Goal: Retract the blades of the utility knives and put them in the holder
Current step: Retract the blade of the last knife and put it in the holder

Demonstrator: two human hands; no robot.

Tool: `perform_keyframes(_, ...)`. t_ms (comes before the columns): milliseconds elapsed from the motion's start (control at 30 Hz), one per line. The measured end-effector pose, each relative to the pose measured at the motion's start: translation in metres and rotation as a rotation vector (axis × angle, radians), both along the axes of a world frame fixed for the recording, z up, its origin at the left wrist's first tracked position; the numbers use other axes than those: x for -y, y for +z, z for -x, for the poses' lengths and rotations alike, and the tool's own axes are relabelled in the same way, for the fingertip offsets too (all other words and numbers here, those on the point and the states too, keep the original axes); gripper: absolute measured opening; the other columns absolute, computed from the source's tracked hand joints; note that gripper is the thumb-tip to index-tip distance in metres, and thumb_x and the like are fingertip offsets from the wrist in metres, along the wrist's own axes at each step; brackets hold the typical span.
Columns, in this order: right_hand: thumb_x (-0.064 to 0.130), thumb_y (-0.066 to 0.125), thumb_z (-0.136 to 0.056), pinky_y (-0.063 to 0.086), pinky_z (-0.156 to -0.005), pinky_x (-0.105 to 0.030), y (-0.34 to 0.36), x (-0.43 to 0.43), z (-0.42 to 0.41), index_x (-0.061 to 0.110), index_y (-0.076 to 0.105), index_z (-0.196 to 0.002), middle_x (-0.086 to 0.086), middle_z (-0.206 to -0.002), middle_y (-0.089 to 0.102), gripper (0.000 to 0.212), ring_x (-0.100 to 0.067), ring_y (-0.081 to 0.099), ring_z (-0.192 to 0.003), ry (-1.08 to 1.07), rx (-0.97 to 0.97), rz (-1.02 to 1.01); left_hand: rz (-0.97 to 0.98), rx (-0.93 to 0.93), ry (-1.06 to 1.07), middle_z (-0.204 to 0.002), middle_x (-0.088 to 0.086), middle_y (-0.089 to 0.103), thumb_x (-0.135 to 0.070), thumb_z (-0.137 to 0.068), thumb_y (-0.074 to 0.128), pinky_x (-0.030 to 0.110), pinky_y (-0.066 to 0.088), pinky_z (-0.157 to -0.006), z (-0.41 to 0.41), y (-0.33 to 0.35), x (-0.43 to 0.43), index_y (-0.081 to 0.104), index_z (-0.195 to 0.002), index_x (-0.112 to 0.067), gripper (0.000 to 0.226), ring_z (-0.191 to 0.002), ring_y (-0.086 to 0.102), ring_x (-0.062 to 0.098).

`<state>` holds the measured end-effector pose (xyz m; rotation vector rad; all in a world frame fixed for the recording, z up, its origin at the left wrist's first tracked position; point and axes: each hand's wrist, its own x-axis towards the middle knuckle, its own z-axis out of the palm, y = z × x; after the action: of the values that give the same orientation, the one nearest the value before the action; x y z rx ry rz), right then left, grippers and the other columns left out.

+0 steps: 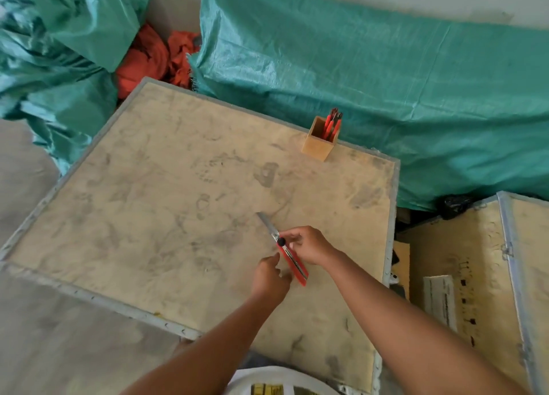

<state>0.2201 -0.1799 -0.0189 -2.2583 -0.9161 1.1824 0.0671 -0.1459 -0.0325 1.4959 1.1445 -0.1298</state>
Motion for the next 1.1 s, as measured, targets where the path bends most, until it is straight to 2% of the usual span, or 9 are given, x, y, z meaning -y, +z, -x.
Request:
perform_keyframes(100, -0.006, 0.054, -0.089, 0.047, -0.087, -0.003, -0.006, -0.002, 0.004, 0.019, 0.072, -0.124, -0.001, -0.12, 0.075, 0.046, -0.014, 0.072, -0.109, 0.058, 0.019, 0.01, 0.022, 0.029, 0.04, -0.115, 0.014, 0.067, 0.0, -0.082, 0.062, 0.026, 0.056, -0.068, -0.006, -0.008, 0.012, 0.059, -0.125, -0.01, 0.045, -0.087, 0.067, 0.02)
perform_keyframes(200, -0.001, 0.063, -0.087, 0.047, -0.097, -0.014, -0.012, -0.003, 0.004, 0.019, 0.073, -0.121, 0.001, -0.119, 0.076, 0.041, -0.012, 0.07, -0.108, 0.068, 0.028, -0.013, 0.033, 0.069, 0.076, -0.093, 0.011, 0.072, 0.009, -0.079, 0.05, 0.021, 0.048, -0.052, -0.011, -0.011, 0.012, 0.068, -0.105, -0.01, 0.037, -0.065, 0.062, 0.009)
perform_keyframes(267, -0.001, 0.065, -0.087, 0.046, -0.093, -0.016, -0.014, -0.001, 0.004, 0.018, 0.076, -0.116, 0.004, -0.108, 0.077, 0.035, -0.008, 0.069, -0.098, 0.018, 0.001, -0.02, 0.067, 0.101, 0.16, -0.079, 0.011, 0.068, 0.009, -0.085, 0.047, 0.034, 0.054, -0.056, -0.014, -0.013, 0.012, 0.068, -0.095, -0.01, 0.03, -0.06, 0.06, 0.013)
perform_keyframes(333, -0.001, 0.065, -0.087, 0.047, -0.088, -0.015, -0.016, 0.0, 0.004, 0.019, 0.077, -0.107, 0.008, -0.095, 0.076, 0.031, -0.006, 0.069, -0.09, -0.039, -0.028, -0.032, 0.101, 0.121, 0.225, -0.073, 0.005, 0.061, 0.008, -0.092, 0.044, 0.029, 0.052, -0.055, -0.013, -0.015, 0.012, 0.065, -0.089, -0.011, 0.029, -0.056, 0.056, 0.011)
perform_keyframes(400, 0.0, 0.067, -0.087, 0.05, -0.089, -0.017, -0.018, 0.002, 0.005, 0.023, 0.076, -0.102, 0.01, -0.093, 0.076, 0.029, -0.007, 0.071, -0.093, -0.077, -0.057, -0.039, 0.097, 0.138, 0.229, -0.075, 0.003, 0.06, 0.008, -0.09, 0.045, 0.024, 0.05, -0.058, -0.011, -0.012, 0.011, 0.067, -0.09, -0.015, 0.031, -0.06, 0.057, 0.014)
perform_keyframes(467, 0.003, 0.068, -0.088, 0.054, -0.092, -0.023, -0.018, 0.004, 0.005, 0.03, 0.074, -0.099, 0.007, -0.098, 0.078, 0.03, -0.01, 0.073, -0.097, -0.103, -0.085, -0.046, 0.089, 0.177, 0.233, -0.075, 0.006, 0.061, 0.011, -0.085, 0.043, 0.033, 0.049, -0.061, -0.007, -0.008, 0.011, 0.071, -0.094, -0.013, 0.038, -0.065, 0.056, 0.018)
perform_keyframes(567, 0.007, 0.069, -0.089, 0.058, -0.079, -0.031, -0.014, 0.006, 0.005, 0.035, 0.072, -0.096, 0.001, -0.1, 0.078, 0.028, -0.018, 0.074, -0.093, -0.19, -0.117, -0.094, 0.04, 0.203, 0.132, -0.074, 0.003, 0.061, 0.018, -0.079, 0.04, 0.037, 0.053, -0.055, -0.001, 0.006, 0.005, 0.069, -0.106, -0.029, 0.061, -0.063, 0.054, 0.015)
perform_keyframes(700, 0.01, 0.066, -0.094, 0.06, -0.071, -0.028, 0.01, 0.009, 0.005, 0.025, 0.071, -0.109, 0.003, -0.107, 0.074, 0.021, -0.014, 0.071, -0.094, -0.31, -0.149, -0.174, 0.162, 0.211, 0.078, -0.1, 0.011, 0.068, 0.019, -0.087, 0.042, 0.025, 0.058, -0.061, 0.009, 0.024, -0.015, 0.054, -0.136, -0.025, 0.067, -0.073, 0.061, 0.02)
perform_keyframes(1100, 0.009, 0.074, -0.09, 0.06, -0.075, -0.024, 0.073, -0.001, 0.031, 0.016, 0.077, -0.111, 0.004, -0.111, 0.077, 0.022, -0.005, 0.073, -0.081, -0.362, -0.083, -0.409, 0.113, 0.333, -0.032, -0.108, 0.0, 0.075, 0.01, -0.089, 0.059, 0.038, 0.064, -0.071, 0.045, 0.081, -0.073, 0.067, -0.123, -0.015, 0.043, -0.083, 0.074, 0.018)
